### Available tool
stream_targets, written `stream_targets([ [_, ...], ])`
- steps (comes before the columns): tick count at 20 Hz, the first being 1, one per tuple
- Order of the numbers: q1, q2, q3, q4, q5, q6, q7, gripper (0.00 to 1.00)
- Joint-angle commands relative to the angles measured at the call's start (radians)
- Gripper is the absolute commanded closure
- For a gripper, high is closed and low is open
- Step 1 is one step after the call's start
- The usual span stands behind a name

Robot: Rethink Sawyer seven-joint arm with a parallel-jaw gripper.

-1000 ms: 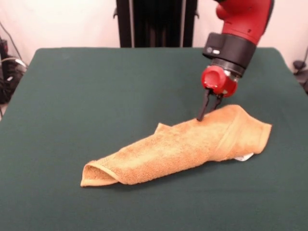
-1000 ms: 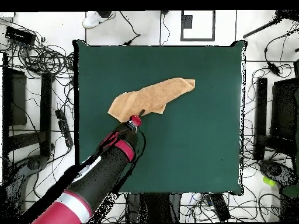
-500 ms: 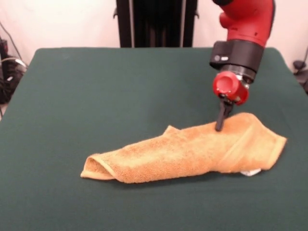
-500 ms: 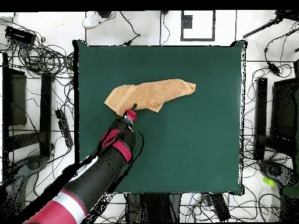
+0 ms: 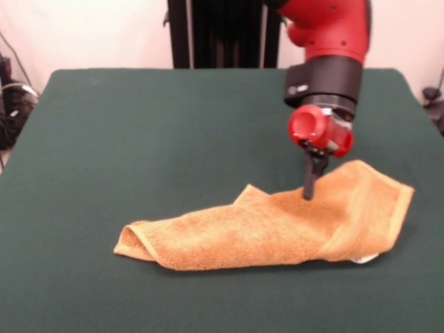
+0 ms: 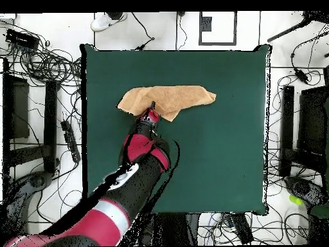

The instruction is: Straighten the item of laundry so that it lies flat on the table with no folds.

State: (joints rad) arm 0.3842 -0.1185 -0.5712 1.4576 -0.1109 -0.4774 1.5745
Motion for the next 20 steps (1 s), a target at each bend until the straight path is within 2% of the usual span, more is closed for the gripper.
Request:
stream_targets([
  [1, -0.185, -0.111, 0.317, 0.142, -0.206, -0.015, 0.307, 1.0],
  [3, -0.253, -0.147, 0.382, 0.169, -0.292, 0.051, 0.281, 1.0],
  [8, -0.402, -0.221, 0.487, 0.233, -0.465, 0.122, 0.237, 1.0],
  [11, -0.477, -0.237, 0.527, 0.273, -0.494, 0.12, 0.251, 1.0],
  [12, -0.494, -0.234, 0.532, 0.284, -0.494, 0.118, 0.252, 1.0],
  [15, -0.489, -0.193, 0.464, 0.314, -0.412, -0.006, 0.267, 1.0],
  [20, -0.417, -0.148, 0.344, 0.372, -0.232, -0.166, 0.246, 1.0],
])
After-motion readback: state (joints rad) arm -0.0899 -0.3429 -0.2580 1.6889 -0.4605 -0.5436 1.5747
